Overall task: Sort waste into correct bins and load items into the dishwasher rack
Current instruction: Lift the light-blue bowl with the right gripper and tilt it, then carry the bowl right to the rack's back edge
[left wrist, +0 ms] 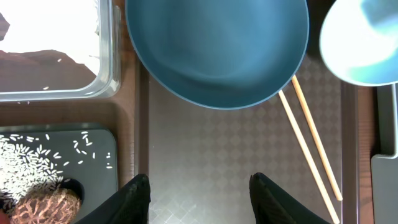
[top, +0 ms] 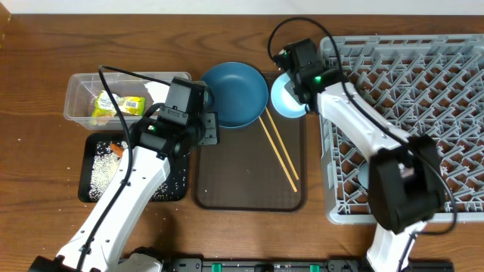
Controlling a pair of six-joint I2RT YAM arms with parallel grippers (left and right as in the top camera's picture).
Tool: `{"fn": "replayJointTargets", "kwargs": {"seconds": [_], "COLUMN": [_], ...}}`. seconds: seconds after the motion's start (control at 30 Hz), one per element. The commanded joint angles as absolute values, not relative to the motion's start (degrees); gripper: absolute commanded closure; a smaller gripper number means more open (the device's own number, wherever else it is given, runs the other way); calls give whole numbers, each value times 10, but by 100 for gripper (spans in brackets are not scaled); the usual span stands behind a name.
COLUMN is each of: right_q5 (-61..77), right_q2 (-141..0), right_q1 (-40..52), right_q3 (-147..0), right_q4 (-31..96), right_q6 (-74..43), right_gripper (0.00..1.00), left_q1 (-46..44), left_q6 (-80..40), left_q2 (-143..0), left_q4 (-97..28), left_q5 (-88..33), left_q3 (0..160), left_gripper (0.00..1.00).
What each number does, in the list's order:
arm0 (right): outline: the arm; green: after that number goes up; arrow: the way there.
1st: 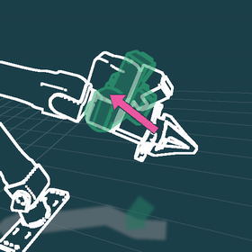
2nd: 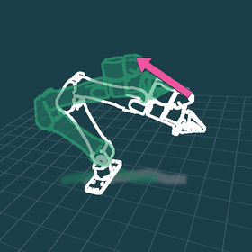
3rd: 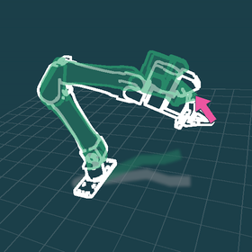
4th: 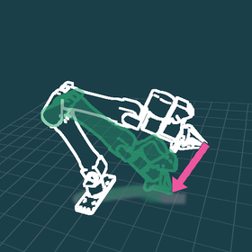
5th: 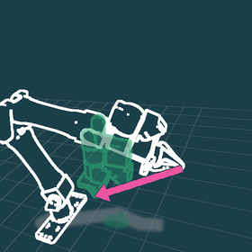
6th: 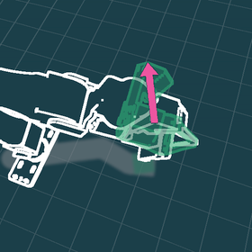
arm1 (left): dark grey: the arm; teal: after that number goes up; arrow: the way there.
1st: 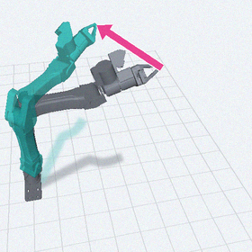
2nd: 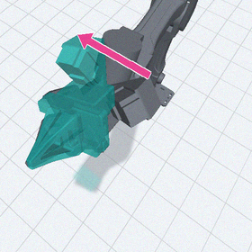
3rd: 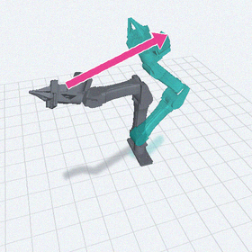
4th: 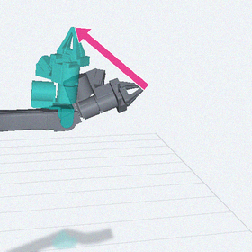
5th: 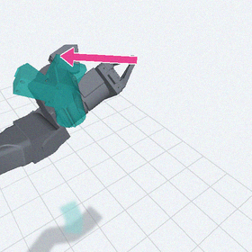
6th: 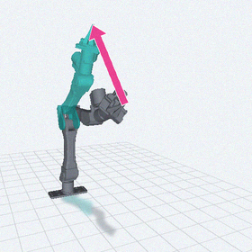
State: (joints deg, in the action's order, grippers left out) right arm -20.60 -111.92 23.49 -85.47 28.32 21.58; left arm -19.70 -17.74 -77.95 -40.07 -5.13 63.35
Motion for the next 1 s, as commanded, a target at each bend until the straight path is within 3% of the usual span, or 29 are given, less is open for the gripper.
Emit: {"fn": "replayJointTargets", "kwargs": {"seconds": [0.0, 0.53, 0.97], "right_q5": [-199, -321, -326], "right_q2": [-1065, -1017, -1017], "right_q1": [228, 122, 0], "right_q3": [-854, -854, -854], "right_q4": [287, 317, 346], "right_q6": [219, 284, 284], "right_gripper": [99, 99, 99], "left_q1": [-196, -196, -196], "left_q6": [-172, -172, -172], "left_q2": [-778, -778, -778], "left_q4": [-402, -402, -402], "left_q5": [-40, -40, -40], "left_q3": [647, 647, 647], "left_gripper": [47, 47, 47]}}
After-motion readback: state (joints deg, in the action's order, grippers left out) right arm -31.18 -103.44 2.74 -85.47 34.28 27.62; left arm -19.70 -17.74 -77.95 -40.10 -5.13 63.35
